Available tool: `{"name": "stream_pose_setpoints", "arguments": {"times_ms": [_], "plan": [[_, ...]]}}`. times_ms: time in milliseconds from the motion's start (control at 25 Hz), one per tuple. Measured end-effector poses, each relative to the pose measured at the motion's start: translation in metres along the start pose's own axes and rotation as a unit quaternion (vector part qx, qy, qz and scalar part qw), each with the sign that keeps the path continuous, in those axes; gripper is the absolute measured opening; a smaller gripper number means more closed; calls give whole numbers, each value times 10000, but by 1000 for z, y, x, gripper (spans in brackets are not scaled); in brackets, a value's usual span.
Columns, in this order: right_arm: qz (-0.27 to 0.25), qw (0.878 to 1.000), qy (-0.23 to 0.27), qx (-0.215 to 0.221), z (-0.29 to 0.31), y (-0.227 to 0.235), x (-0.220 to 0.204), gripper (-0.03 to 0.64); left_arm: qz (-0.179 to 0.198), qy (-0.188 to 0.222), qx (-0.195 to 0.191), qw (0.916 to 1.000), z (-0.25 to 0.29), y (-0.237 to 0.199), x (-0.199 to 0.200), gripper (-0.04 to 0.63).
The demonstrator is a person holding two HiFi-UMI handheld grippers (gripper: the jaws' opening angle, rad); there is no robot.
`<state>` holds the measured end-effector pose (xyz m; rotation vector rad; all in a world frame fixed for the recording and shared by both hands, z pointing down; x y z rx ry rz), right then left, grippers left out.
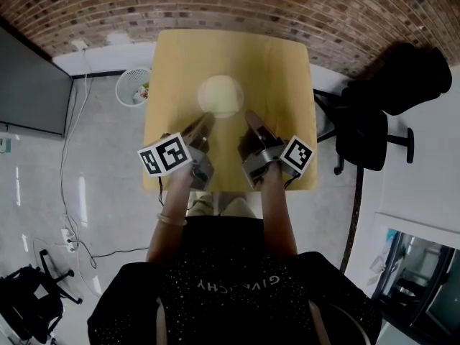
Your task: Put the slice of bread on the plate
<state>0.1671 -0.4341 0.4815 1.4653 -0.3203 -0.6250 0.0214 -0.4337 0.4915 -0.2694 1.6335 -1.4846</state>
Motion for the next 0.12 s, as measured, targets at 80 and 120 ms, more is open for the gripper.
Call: {"name": "stream_pose_setpoints", "arguments": {"times_ms": [80,120], "plan": [[14,10000,4,-6,1,2,0,14,-10,-7,-10,10000,0,-1,0,11],[21,10000,5,-10,2,2,0,14,-15,-11,-14,10000,0,-2,1,11]]}}
Point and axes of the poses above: the fingertips, and each gripper's own axes: z forward along the fingers, y to its right, x out of its top, the point moved 3 cm from there along -z, backward along the fingers, and after that the axes turned 3 degrees about -x, right-handed, at the moved point
